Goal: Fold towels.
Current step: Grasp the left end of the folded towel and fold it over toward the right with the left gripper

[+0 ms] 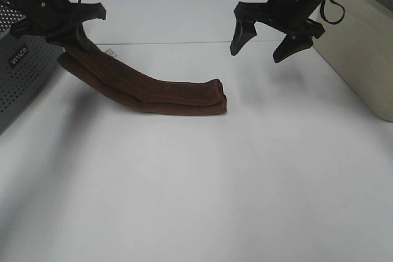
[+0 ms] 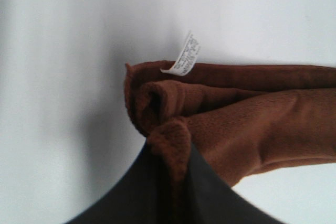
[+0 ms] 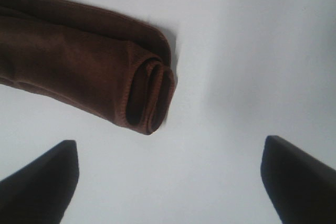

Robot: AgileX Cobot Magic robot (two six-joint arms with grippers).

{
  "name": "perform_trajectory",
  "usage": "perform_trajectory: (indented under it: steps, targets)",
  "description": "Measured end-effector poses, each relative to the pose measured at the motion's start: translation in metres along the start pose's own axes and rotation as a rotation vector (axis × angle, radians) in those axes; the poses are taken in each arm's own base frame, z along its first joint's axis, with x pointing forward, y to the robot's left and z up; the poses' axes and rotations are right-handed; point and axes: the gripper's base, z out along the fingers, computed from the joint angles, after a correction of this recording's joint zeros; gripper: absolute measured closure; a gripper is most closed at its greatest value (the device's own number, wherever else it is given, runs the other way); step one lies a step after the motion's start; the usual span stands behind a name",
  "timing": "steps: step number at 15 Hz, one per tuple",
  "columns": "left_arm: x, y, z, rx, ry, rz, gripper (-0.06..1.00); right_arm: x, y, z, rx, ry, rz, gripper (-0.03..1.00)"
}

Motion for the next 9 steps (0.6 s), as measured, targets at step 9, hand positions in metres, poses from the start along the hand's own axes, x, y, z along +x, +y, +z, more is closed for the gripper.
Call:
perform_trajectory:
  steps: [9]
  targets:
    - [0.027, -0.138, 0.034, 0.193, -0.008, -0.051, 0.88, 0.010, 0.019, -0.057, -0.014, -0.043, -0.035, 0.09]
